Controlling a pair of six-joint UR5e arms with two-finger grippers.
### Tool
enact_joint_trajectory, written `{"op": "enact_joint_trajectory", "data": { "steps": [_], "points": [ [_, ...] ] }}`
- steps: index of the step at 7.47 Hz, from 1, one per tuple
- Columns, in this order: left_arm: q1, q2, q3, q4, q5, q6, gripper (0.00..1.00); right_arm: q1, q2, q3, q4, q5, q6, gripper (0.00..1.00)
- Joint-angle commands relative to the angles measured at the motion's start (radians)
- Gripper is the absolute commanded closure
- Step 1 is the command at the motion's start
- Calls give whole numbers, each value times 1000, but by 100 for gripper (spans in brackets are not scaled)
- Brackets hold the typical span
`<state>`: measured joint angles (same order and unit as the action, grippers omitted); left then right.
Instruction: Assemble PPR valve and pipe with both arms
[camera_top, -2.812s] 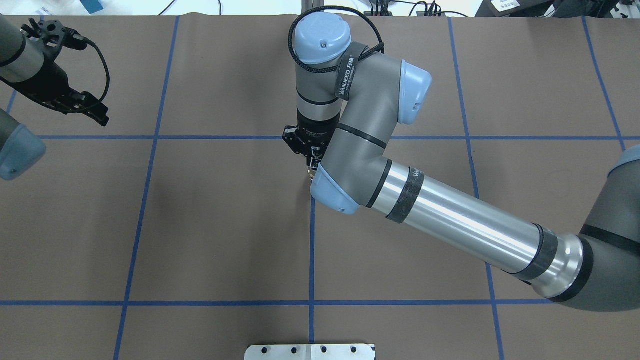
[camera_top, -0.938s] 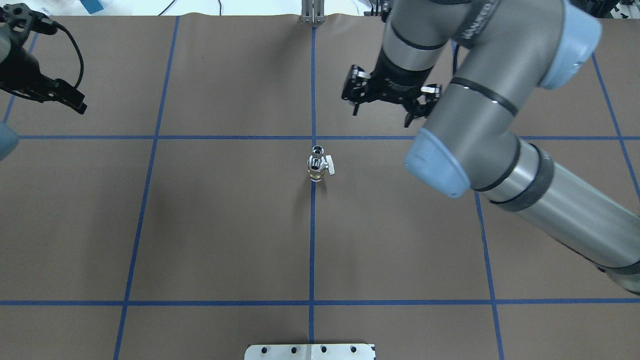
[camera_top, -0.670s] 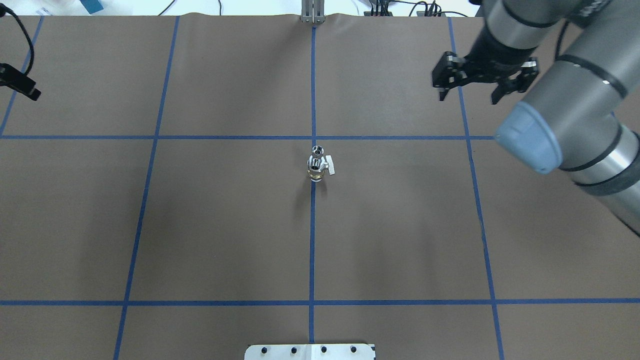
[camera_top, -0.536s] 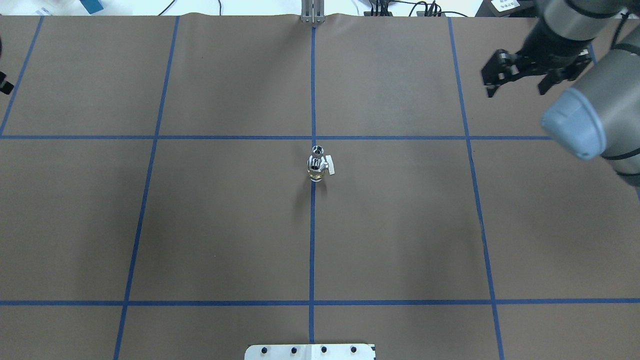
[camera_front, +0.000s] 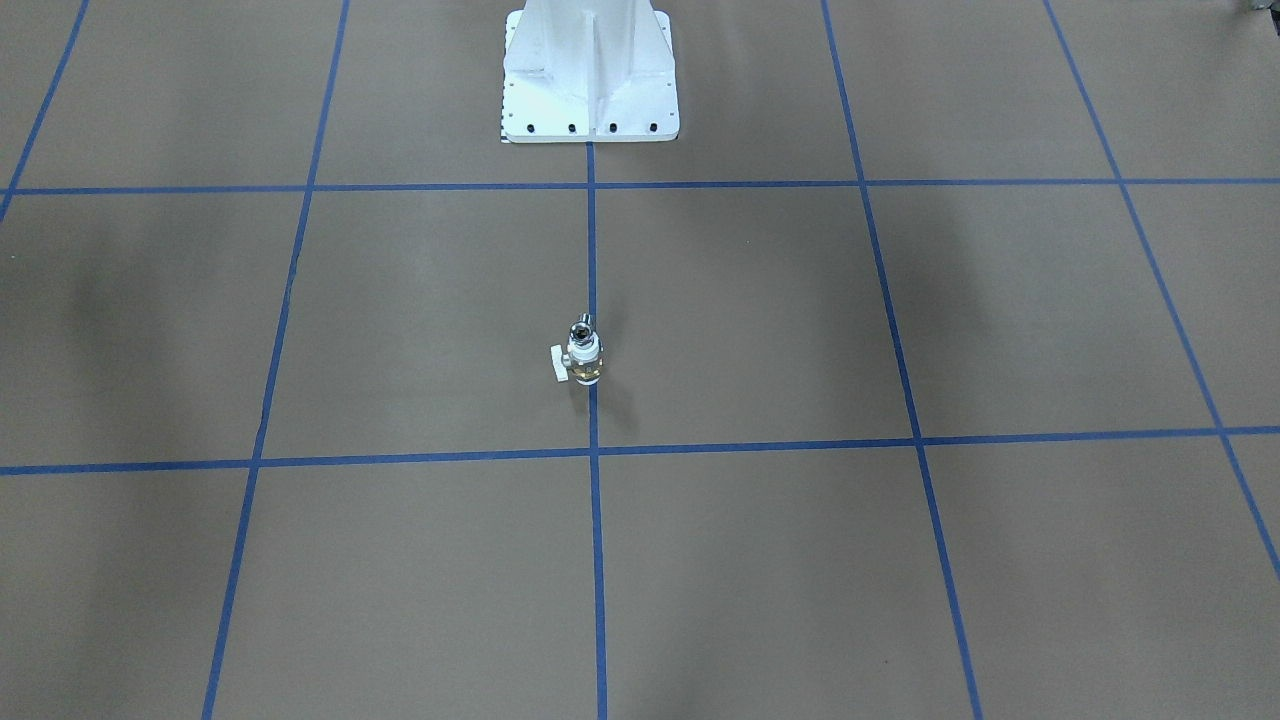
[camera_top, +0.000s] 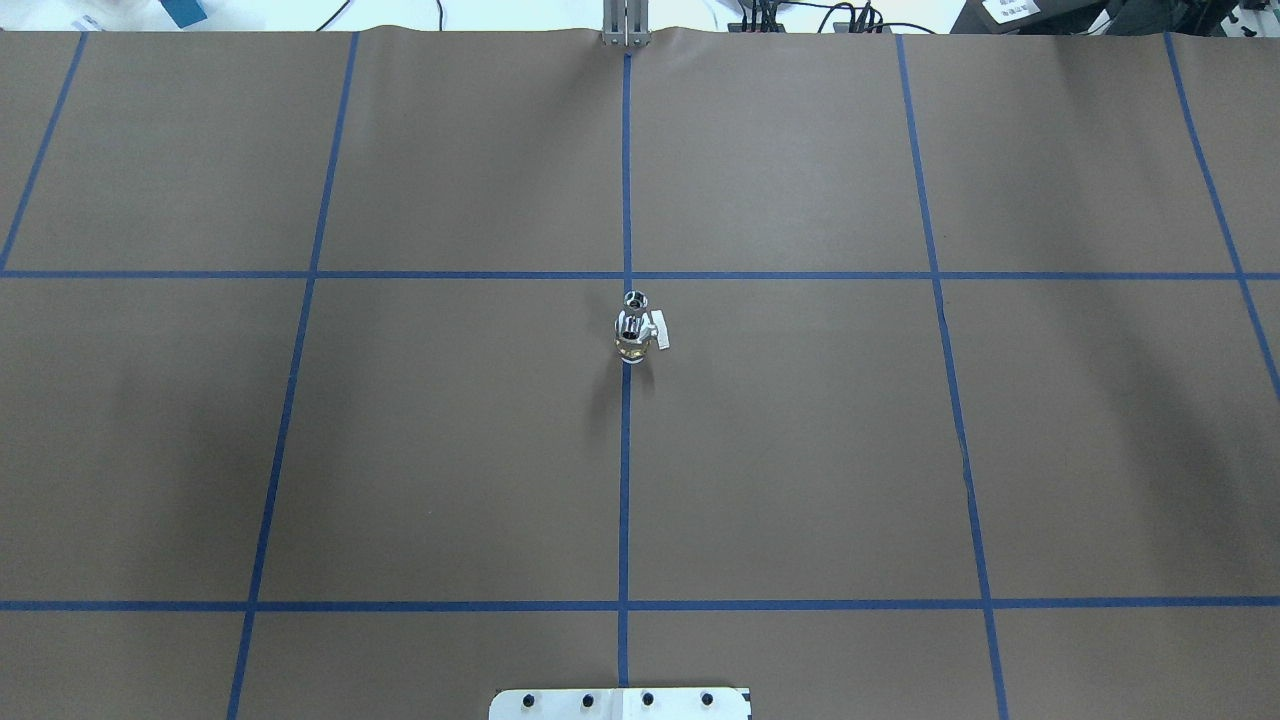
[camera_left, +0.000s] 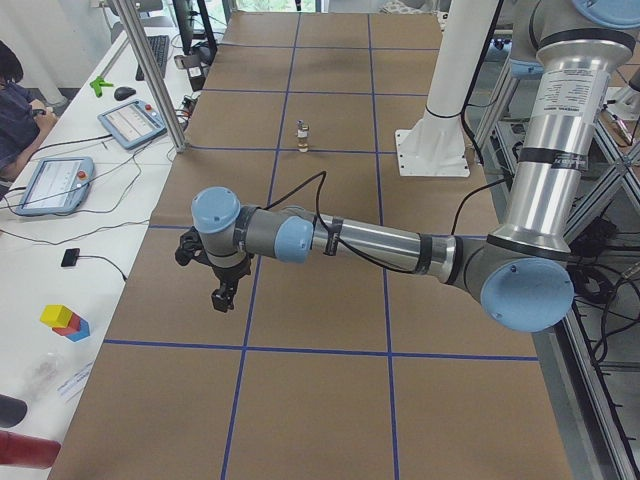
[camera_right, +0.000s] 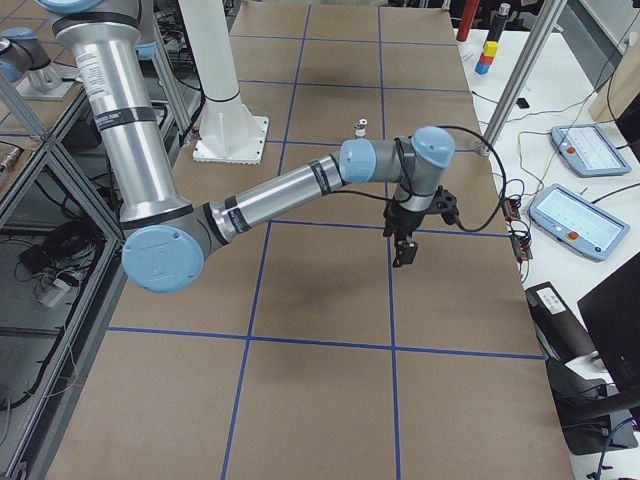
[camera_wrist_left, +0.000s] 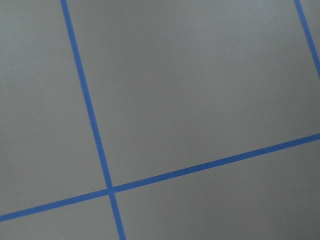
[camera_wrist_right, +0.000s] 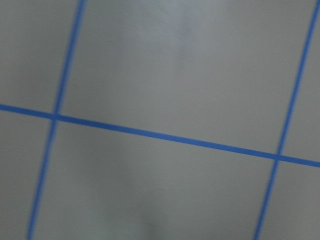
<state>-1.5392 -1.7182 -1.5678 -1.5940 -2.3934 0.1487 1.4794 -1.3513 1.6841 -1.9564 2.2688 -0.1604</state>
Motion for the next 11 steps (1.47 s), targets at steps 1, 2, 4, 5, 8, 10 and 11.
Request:
{"op": "enact_joint_trajectory", "data": {
  "steps": [1, 2, 4, 5, 8, 10, 11],
  "points": [
    [-22, 84, -24, -33, -9, 64, 0, 70, -72, -64, 132, -4, -77, 1],
    [-22, 92, -31, -53, -1, 60, 0, 70, -86, -69, 207, -18, -79, 1],
    [-22, 126, -34, -55, -1, 55, 0, 79, -150, -168, 294, -20, -50, 1],
    [-22, 124, -32, -52, 23, 55, 0, 85, -161, -172, 295, -19, -7, 1],
    [-22, 124, -41, -46, 174, 51, 0, 97, -169, -188, 297, 0, 27, 1],
    [-21, 124, -46, -47, 172, 25, 0, 97, -201, -184, 298, 20, 29, 1],
    [-22, 124, -46, -47, 172, 25, 0, 104, -200, -184, 298, 17, 32, 1]
  ]
}}
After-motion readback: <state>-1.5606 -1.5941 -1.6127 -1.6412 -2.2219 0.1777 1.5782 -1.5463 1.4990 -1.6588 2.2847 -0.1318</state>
